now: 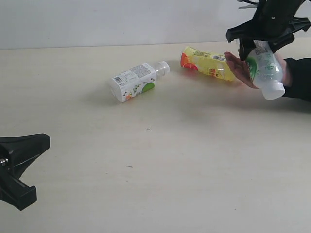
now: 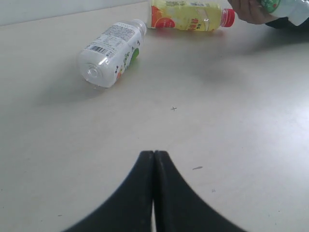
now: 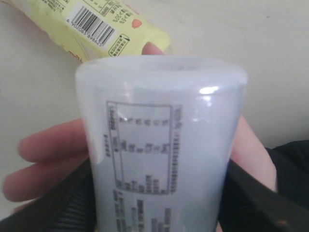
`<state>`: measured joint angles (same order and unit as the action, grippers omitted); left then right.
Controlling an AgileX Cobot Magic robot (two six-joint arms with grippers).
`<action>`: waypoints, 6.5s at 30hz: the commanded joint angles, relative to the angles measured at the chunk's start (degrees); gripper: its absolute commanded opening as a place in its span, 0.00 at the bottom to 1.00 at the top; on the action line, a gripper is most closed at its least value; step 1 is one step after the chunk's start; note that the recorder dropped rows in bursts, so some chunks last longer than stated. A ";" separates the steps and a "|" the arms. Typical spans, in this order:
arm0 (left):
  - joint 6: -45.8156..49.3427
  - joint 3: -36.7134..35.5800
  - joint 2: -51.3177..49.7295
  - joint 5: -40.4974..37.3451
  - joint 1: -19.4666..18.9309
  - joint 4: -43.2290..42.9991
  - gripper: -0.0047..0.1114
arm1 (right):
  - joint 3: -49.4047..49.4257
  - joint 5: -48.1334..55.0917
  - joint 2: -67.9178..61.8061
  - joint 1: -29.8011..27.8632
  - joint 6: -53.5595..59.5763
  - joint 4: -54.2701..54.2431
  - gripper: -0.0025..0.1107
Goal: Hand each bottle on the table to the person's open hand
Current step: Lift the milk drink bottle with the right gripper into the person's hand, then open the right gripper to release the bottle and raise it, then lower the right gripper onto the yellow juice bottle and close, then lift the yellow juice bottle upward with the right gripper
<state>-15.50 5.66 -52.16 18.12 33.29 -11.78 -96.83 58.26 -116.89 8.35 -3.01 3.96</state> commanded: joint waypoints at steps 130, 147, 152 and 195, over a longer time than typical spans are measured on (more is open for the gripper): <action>0.31 -0.10 0.43 0.52 -0.14 -0.09 0.04 | -36.21 6.40 -29.22 -0.03 48.04 -10.60 0.74; 0.31 -0.10 0.43 0.52 -0.14 -0.09 0.04 | -36.21 7.54 -31.82 -0.03 47.93 -12.35 0.72; 0.31 -0.10 0.43 0.52 -0.14 -0.09 0.04 | -36.21 7.54 -31.68 -0.03 47.81 -12.35 0.57; 0.31 -0.10 0.43 0.52 -0.14 -0.09 0.04 | -36.10 11.70 -3.76 5.62 8.83 -1.85 0.02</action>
<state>-15.27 5.66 -52.16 18.12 33.29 -11.78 -132.65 70.09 -122.73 14.03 6.81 4.05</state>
